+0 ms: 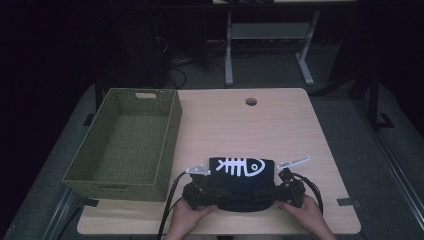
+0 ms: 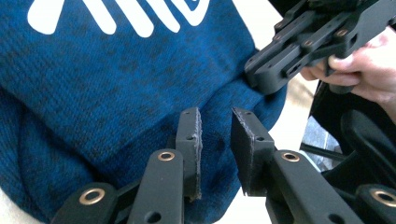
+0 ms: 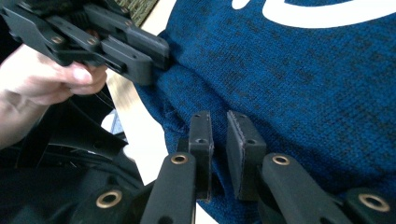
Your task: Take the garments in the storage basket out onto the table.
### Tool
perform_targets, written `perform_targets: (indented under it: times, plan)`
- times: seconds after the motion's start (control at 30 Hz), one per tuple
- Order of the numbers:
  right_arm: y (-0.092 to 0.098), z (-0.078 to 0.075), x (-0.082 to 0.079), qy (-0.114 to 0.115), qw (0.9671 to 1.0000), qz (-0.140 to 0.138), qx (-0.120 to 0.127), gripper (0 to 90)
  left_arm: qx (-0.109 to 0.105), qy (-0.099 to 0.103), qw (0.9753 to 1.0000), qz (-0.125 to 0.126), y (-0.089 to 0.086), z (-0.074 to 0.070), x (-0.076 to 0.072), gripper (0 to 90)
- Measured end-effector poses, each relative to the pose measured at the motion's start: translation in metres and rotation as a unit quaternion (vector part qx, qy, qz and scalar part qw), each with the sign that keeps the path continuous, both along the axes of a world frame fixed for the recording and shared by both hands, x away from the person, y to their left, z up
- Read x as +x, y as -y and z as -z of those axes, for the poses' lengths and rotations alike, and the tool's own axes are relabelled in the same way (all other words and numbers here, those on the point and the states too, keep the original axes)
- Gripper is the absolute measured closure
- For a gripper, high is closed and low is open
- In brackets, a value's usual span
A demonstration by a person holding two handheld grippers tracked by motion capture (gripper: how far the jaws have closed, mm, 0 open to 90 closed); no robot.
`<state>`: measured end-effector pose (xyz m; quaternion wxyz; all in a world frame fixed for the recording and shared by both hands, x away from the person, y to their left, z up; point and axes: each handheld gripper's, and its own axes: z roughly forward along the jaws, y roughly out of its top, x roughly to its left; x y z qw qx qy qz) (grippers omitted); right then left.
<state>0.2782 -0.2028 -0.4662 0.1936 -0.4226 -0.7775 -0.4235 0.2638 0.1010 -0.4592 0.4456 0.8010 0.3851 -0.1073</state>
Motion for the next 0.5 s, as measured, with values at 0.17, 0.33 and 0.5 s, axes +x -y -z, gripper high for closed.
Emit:
perform_targets:
  times: [0.17,0.33,0.5]
  plan:
    - [-0.0030,0.0037,-0.0036,0.011,0.9997,-0.001,-0.021,81.8,0.003,0.005,1.0000,-0.004,-0.0014,0.0072,-0.0034,75.0]
    - [-0.0038,0.0066,-0.0038,0.021,0.9994,-0.001,-0.027,83.5,0.000,0.010,0.9999,-0.010,-0.0027,0.0102,-0.0066,76.3]
    - [0.0000,0.0009,-0.0042,0.019,0.9998,-0.003,-0.010,80.0,-0.017,0.014,0.9997,-0.012,-0.0054,0.0029,-0.0062,75.6]
